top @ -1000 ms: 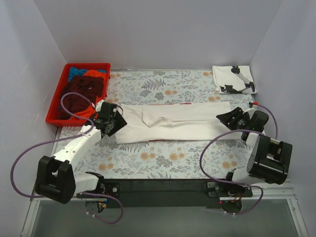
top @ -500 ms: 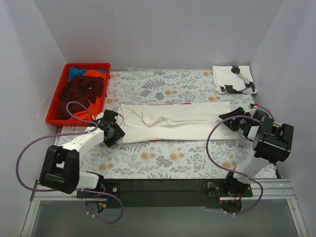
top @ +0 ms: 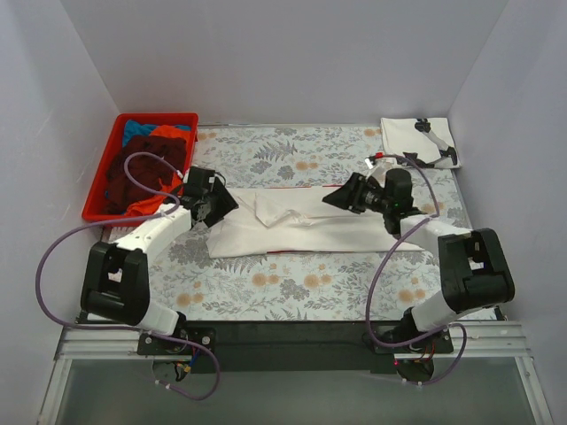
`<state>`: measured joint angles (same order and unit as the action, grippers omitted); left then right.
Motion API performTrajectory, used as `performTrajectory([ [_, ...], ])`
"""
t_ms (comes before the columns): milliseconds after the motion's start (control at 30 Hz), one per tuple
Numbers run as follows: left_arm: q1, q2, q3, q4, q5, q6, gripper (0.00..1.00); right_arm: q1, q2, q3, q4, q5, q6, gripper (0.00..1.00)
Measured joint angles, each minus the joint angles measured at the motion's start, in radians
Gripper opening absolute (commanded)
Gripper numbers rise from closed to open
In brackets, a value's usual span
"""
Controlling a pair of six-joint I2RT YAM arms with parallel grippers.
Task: Fold and stack the t-shirts
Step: Fold the tshirt
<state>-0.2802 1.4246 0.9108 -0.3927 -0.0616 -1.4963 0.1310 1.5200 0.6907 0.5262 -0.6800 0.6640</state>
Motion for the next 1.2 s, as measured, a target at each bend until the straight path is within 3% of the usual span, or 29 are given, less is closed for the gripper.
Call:
performTrajectory([
  [200, 0.000, 0.161, 0.037, 0.057, 0.042, 0.024, 0.51, 0.309, 0.037, 0.013, 0.004, 0.161, 0.073, 0.54],
  [467, 0.000, 0.189, 0.030, 0.112, 0.075, 0.031, 0.46, 0.484, 0.211, 0.083, 0.056, 0.356, 0.193, 0.51],
  [833, 0.000, 0.255, 0.039, 0.087, 0.042, 0.035, 0.46, 0.588, 0.389, 0.200, 0.091, 0.501, 0.288, 0.50],
  [1200, 0.000, 0.255, 0.043, 0.077, 0.034, 0.039, 0.45, 0.579, 0.438, 0.250, 0.101, 0.543, 0.330, 0.51],
])
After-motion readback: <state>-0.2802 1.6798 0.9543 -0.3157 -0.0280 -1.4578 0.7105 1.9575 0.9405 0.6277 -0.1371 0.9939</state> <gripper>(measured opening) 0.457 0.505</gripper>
